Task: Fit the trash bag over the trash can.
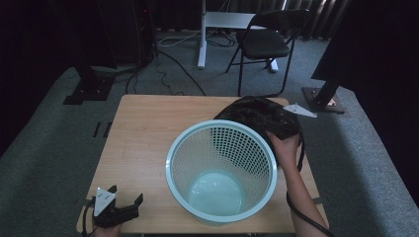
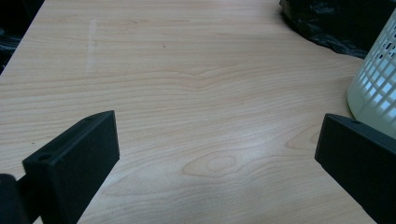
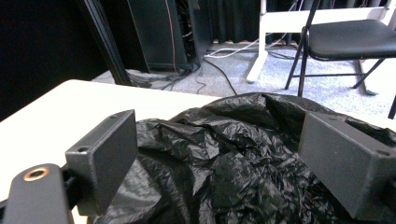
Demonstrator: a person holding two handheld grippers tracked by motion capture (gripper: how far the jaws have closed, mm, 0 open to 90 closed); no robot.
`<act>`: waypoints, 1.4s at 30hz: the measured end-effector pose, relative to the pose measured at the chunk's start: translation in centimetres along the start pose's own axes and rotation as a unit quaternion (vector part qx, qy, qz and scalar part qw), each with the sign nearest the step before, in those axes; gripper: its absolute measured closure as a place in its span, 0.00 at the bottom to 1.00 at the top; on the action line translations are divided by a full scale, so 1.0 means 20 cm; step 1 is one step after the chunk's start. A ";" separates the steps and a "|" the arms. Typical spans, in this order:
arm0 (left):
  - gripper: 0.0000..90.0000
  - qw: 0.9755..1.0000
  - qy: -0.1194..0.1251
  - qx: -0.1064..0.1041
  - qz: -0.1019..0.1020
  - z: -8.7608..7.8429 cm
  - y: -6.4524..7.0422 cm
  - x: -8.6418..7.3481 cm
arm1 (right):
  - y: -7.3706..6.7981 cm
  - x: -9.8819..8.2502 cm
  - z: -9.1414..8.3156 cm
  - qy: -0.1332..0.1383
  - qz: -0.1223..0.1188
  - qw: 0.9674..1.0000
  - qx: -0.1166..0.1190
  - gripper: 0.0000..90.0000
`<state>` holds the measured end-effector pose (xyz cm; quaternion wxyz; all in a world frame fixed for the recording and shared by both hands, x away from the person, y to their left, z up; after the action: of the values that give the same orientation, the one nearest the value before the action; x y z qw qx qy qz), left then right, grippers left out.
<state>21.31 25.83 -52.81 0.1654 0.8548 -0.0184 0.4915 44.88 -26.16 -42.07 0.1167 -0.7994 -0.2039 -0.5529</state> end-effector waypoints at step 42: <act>0.00 0.999 0.010 0.015 -0.030 -0.08 -0.06 -0.04 | 0.02 -0.52 0.52 -0.209 -0.008 0.977 -0.033 0.13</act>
<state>19.86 27.28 -53.04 0.1670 0.8524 0.0163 0.4952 50.61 -24.36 -55.55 0.0411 -0.8991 -0.2116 -0.3809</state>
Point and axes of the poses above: each handheld gripper's, and its own axes: z roughly forward along the jaws, x roughly out of its top, y roughly to its right, the point moved 2 cm from there along z, roughly forward along the jaws, and after that the axes turned 12 degrees about -z, right-handed, at the moved point
